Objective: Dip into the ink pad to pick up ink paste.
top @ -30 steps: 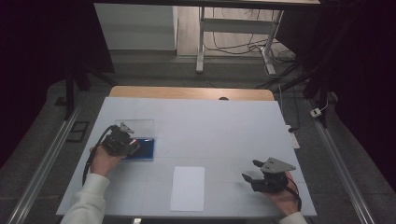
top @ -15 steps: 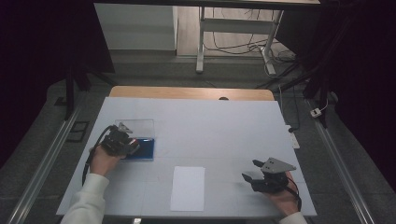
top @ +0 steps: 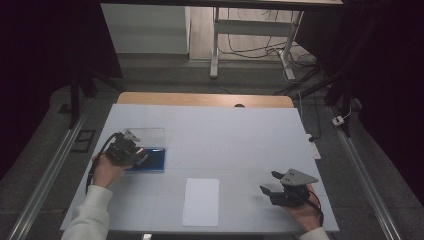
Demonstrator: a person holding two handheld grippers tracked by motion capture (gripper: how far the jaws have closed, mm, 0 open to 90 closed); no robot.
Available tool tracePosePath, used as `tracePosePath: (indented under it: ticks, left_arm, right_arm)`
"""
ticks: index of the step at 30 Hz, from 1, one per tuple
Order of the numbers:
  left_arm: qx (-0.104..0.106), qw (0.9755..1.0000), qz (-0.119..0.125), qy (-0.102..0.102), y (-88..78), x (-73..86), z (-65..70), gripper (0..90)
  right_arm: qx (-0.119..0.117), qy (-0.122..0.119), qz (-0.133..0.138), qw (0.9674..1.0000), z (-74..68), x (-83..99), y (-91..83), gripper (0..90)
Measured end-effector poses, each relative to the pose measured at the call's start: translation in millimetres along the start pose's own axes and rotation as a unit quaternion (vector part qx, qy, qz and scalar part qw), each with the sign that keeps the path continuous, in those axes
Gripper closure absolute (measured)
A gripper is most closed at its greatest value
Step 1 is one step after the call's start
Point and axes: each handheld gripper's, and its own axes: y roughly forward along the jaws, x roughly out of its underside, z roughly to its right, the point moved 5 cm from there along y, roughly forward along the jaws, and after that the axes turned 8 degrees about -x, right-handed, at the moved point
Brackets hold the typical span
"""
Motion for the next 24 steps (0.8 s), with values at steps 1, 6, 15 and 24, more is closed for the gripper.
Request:
tracePosePath:
  ticks: [1,6,15,24]
  left_arm:
    - [-0.003,0.9999,0.015,-0.006,-8.1,-3.1,-2.7,70.1]
    - [-0.005,0.9990,0.044,-0.008,-24.3,-10.0,-1.9,69.9]
    - [0.008,0.9984,0.056,-0.002,-29.1,-13.4,1.3,70.0]
    - [0.000,0.9987,0.049,-0.013,-25.0,-13.4,-1.3,70.0]
  right_arm:
    - [0.001,-0.001,0.000,1.0000,0.3,0.0,-0.4,31.2]
    - [0.002,0.000,-0.002,1.0000,0.7,1.1,-0.4,31.2]
    - [0.000,0.001,-0.003,1.0000,0.5,1.5,0.2,31.2]
    - [-0.001,0.003,-0.006,1.0000,0.6,2.1,0.8,31.2]
